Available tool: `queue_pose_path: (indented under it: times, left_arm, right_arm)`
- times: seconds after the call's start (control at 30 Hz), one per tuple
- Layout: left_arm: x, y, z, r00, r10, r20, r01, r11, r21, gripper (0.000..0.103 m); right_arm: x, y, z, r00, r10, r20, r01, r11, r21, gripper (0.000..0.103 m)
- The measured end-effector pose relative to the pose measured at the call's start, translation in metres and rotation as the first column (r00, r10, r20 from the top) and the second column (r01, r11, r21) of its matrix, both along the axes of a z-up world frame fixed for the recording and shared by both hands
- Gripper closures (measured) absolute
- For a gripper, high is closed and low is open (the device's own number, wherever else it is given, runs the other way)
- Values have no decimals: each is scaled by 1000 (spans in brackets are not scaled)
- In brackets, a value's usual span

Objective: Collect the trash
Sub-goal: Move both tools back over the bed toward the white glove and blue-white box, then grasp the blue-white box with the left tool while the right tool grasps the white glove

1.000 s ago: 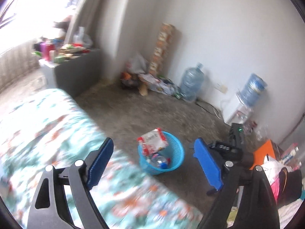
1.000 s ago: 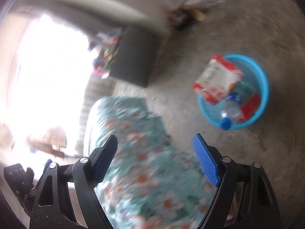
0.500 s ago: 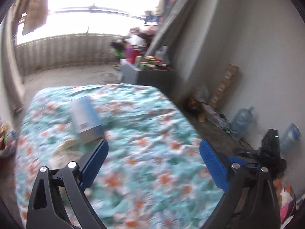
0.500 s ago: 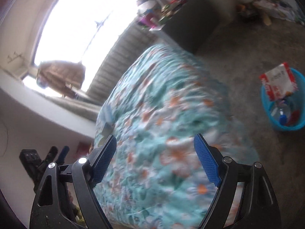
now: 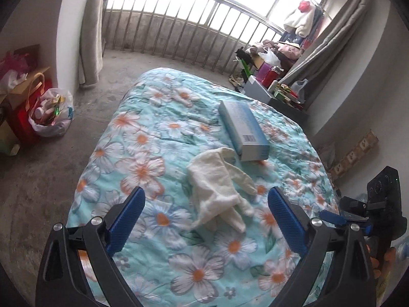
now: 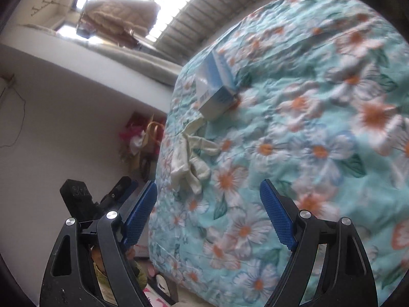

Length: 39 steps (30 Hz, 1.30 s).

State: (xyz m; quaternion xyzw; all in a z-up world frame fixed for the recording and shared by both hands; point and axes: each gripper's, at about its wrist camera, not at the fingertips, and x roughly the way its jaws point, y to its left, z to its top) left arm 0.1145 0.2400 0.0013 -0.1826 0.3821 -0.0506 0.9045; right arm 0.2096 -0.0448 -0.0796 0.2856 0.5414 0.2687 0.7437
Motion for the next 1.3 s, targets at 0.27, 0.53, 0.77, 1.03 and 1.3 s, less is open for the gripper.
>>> queue_pose_path:
  times: [0.27,0.53,0.77,1.03,1.3]
  left_arm:
    - [1,31,-15,997,72,-20,-72,997,7,9]
    - [0,39,-23,997,65,-28,-65,998,10,9]
    - [0,40,-24,998,64,-27,-64,998,13,9]
    - [4,25,-18,1000,22,-20,-22,1000,9,9]
    - [39,-21,-5,995,-99,-22,99,995,-8,9]
  right_arm:
    - [39,92,-17,979,194,-64,-192,981,37,45]
    - [65,133,-49,965,220,-141,-227,973,-32,70]
    - [63,127,-47,968,210,-141,-217,975,-38,98]
    - [36,64,-18,983,157,-95,-159,987,-15,99]
    - [2,-43,5,998,-24,-58,24,1000,-9,99]
